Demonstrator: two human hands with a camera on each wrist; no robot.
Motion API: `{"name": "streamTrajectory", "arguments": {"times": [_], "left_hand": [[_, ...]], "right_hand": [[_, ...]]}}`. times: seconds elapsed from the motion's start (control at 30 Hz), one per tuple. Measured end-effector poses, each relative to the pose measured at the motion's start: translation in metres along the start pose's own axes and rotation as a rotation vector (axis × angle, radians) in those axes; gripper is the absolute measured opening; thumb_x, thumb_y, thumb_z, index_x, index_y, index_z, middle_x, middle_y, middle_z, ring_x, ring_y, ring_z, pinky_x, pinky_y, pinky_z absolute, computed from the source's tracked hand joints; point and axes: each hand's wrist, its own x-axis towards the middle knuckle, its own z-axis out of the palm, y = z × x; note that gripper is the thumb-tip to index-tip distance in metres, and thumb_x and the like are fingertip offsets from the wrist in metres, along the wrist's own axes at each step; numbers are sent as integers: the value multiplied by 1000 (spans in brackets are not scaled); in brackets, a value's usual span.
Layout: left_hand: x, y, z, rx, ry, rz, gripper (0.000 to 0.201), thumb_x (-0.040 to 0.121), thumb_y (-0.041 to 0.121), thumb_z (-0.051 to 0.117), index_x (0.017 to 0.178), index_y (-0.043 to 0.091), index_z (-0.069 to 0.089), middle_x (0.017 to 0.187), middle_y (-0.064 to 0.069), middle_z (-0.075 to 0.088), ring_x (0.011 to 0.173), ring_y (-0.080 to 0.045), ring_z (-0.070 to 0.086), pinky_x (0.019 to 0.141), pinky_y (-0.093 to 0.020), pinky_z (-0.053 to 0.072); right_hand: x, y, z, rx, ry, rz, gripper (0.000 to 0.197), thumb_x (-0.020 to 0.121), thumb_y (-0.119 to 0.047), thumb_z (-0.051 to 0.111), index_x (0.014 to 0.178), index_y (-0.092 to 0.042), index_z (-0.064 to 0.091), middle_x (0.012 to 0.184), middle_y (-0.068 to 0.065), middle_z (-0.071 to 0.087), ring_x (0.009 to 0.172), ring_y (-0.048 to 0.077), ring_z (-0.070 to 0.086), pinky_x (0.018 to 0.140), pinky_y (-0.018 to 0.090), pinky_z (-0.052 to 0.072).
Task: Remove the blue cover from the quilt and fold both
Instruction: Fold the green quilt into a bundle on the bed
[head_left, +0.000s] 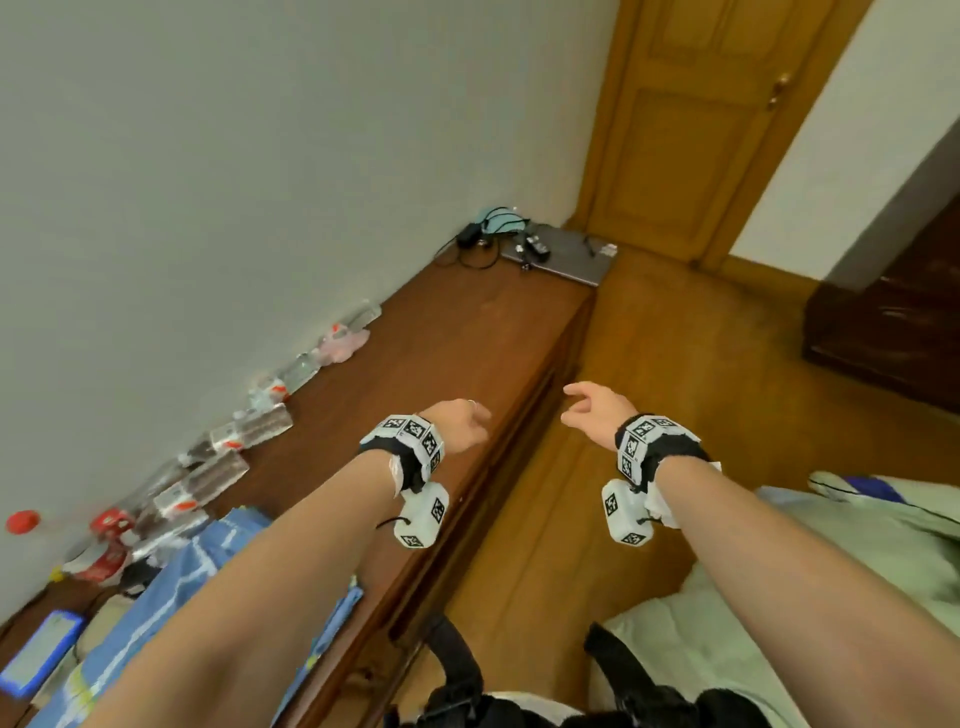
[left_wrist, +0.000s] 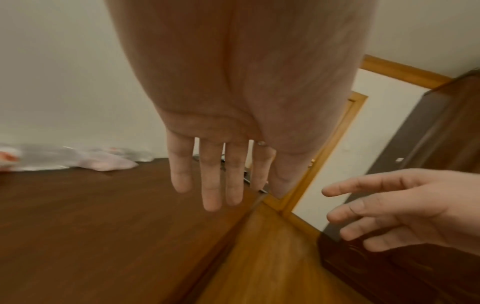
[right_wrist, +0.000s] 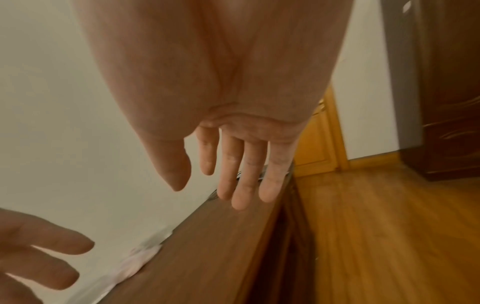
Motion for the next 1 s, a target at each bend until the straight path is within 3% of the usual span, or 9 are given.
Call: {"name": "streamTrajectory", "arguments": {"times": [0.07, 0.23, 0.33, 0.43, 0.6, 0.77, 0.9, 1.0], "left_hand": [[32, 46, 1, -6, -32, 89, 44, 94, 30, 52, 138, 27, 51, 133, 3, 58, 122, -18, 55, 106, -35, 41], [104, 132, 17, -81, -115, 225, 33, 94, 31, 53, 127, 32, 56, 112, 4, 64, 100, -13, 60, 96, -33, 47], [157, 173, 22, -107, -191, 318, 31, 93, 28, 56, 124, 30, 59, 106, 3, 66, 99, -13, 61, 98, -33, 48], [209, 212, 25, -54, -239, 391, 31, 93, 27, 59, 124, 28, 59, 108, 0, 68, 99, -14, 65, 96, -35, 51], [271, 281, 31, 133, -352, 544, 36, 92, 28, 57, 128, 28, 57, 123, 3, 64, 107, -16, 62, 99, -37, 49], [289, 354, 60, 312, -437, 744, 38, 96, 22, 54, 133, 21, 55, 132, 1, 59, 115, -18, 58, 100, -33, 47], [268, 406, 103, 413, -541, 885, 35, 98, 25, 51, 132, 18, 56, 131, -3, 60, 115, -22, 58, 102, -39, 46], [248, 441, 135, 491, -537, 968, 34, 101, 27, 46, 132, 22, 56, 133, -2, 58, 116, -22, 58, 100, -38, 47]], "right_hand": [[0, 45, -36, 28, 65, 43, 49, 94, -28, 63, 140, -27, 48, 127, -2, 62, 112, 19, 59, 95, 37, 50], [-16, 145, -88, 111, 182, 209, 59, 92, -29, 64, 145, -29, 39, 132, -2, 59, 98, 13, 61, 84, 32, 54], [-25, 191, -108, 213, 344, 364, 80, 90, -24, 67, 153, -30, 19, 141, 4, 51, 120, 24, 57, 100, 43, 49], [-41, 231, -116, 260, 432, 537, 83, 91, -21, 66, 154, -24, 12, 146, 15, 45, 127, 31, 51, 103, 43, 45], [-82, 279, -120, 325, 482, 870, 80, 88, -28, 68, 152, -21, 19, 141, 19, 50, 123, 33, 54, 103, 38, 43], [-120, 284, -118, 386, 604, 979, 72, 91, -26, 66, 150, -20, 25, 141, 12, 52, 124, 31, 54, 101, 33, 40], [-160, 296, -101, 510, 646, 1082, 66, 91, -28, 65, 148, -22, 32, 141, 11, 52, 122, 29, 55, 100, 34, 43], [-189, 313, -95, 575, 689, 1143, 60, 89, -30, 66, 144, -22, 42, 136, 8, 57, 116, 25, 59, 100, 35, 46]]}}
